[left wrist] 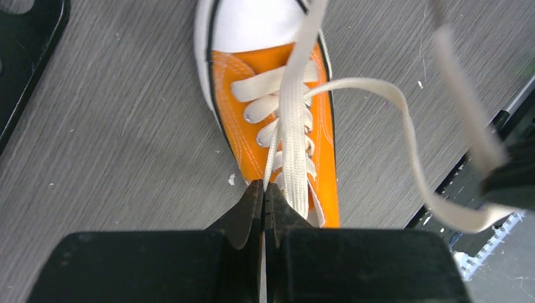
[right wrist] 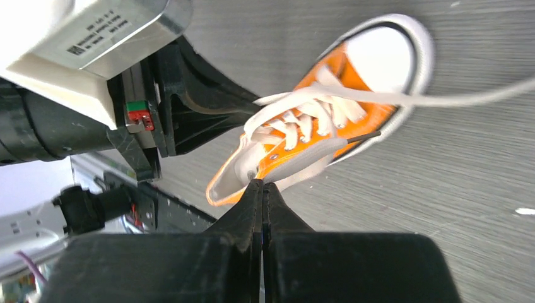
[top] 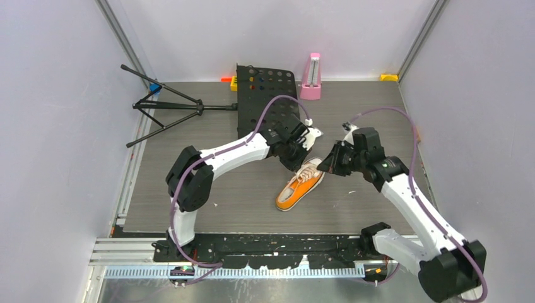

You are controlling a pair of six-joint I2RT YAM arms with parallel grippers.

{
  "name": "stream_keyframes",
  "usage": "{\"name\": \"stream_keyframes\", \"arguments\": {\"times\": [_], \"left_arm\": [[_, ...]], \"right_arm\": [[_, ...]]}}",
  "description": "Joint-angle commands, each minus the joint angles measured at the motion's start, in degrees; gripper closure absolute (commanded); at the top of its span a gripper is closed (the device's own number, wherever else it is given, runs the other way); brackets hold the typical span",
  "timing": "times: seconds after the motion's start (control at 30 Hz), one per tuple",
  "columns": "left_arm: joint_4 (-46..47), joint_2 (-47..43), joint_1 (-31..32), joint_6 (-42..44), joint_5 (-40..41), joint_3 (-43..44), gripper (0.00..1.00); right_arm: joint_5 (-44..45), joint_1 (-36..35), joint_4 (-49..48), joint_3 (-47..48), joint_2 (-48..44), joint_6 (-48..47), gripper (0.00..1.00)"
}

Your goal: Tie the shoes

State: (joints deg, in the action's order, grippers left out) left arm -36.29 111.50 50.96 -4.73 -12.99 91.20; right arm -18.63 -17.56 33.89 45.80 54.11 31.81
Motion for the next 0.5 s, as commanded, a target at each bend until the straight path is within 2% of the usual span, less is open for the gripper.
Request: {"name": "stream_keyframes", "arguments": {"times": [0.0,0.17,0.3,0.47], "left_arm": [[4.20,-4.02,-1.06,-4.21,-1.44,-1.35,1.00],[8.71,-5.75,-2.09,-6.45,-4.86,-5.79,1.00],[14.40,-7.47,-4.51,-9.59,-9.74,-9.78,1.00],[20.34,-9.31,-6.21,-11.65,-13.93,-14.32,1.00]], "right_arm": [[-6.20,-4.29,-4.62,4.03,4.24,-4.37,1.00],[-11.81,-6.43,-9.59,1.70,3.52,-4.56,1.00],[-12.81,-6.43,-13.17,-1.50,0.33,-5.01,1.00],[-16.53,-6.43,-17.53,-2.27,1.39,-5.99,1.00]]}}
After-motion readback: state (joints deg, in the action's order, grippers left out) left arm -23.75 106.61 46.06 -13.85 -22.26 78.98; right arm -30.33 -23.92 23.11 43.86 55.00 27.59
